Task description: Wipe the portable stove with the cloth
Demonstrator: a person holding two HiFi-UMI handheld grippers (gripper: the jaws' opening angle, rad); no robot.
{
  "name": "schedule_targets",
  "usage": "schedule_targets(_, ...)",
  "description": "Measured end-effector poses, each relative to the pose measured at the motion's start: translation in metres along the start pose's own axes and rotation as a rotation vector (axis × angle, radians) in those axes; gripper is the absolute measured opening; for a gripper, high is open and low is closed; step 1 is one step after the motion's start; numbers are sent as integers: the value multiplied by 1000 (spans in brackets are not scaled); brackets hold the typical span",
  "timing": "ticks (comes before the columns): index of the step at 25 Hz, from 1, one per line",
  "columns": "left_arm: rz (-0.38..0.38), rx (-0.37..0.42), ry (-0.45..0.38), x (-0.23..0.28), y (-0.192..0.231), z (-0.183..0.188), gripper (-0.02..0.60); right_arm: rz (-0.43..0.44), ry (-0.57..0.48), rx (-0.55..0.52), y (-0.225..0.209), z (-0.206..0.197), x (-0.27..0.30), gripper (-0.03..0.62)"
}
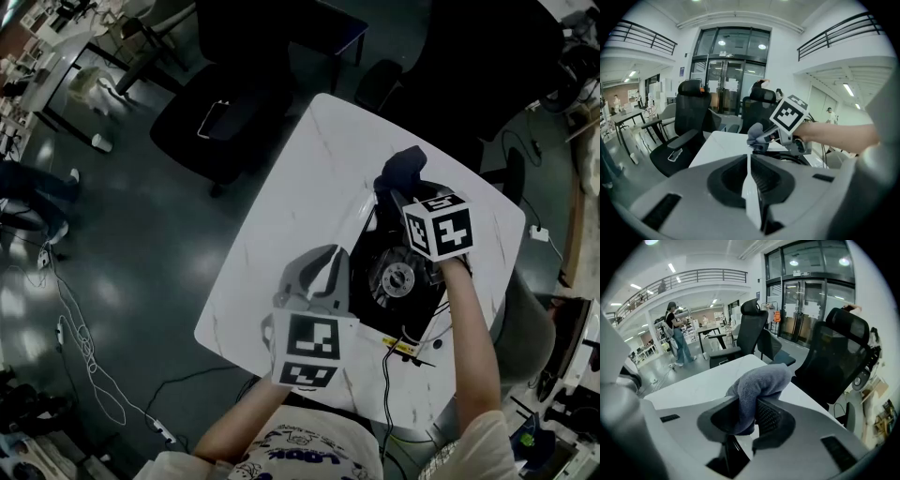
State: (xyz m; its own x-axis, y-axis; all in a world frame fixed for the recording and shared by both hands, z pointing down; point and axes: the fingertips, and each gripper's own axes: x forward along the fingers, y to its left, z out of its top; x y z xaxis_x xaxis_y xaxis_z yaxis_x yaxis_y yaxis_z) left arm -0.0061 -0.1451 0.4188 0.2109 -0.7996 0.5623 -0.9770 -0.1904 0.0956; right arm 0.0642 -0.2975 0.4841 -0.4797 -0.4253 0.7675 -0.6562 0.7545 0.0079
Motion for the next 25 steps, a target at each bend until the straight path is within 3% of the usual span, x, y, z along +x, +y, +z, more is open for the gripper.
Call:
schedule_targets(8,-8,4,0,-3,-6,-1,31,-5,51,-51,-3,-15,-8,98)
schedule_targets(25,-51,21,-8,-3,-26,6,31,-31,133,-27,-29,-47,-29,98)
